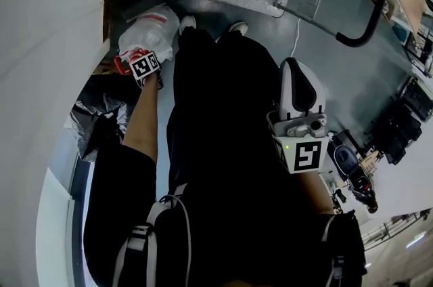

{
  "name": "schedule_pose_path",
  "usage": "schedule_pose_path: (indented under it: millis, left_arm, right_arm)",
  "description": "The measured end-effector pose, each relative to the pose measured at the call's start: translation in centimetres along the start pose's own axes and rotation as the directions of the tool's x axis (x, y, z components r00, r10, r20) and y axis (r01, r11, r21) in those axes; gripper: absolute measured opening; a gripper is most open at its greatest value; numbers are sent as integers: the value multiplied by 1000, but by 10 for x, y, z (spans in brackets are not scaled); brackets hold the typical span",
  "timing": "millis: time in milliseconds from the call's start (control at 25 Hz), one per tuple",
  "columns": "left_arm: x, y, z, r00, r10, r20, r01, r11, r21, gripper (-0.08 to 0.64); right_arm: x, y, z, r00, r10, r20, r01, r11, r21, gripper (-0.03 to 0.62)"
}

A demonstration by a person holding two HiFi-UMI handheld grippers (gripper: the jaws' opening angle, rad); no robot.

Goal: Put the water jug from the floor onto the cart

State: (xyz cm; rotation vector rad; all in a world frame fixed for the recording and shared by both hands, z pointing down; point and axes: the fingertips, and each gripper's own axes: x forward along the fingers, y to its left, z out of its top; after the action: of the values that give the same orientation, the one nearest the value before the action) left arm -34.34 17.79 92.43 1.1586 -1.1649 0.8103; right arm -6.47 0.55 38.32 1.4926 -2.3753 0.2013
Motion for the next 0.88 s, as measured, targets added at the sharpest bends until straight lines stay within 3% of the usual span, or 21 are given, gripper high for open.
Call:
schedule_pose_path:
  millis: [600, 880]
  left_arm:
    - [-49, -54, 10, 997, -75, -7, 76, 996, 41, 58]
    - [-79, -55, 17, 999, -37, -25, 40, 988, 151, 58]
  right_arm:
    - [-22, -5, 36, 996, -62, 58, 60, 997, 39, 18]
    - [-48, -22, 46, 983, -147, 110, 139, 987, 74, 18]
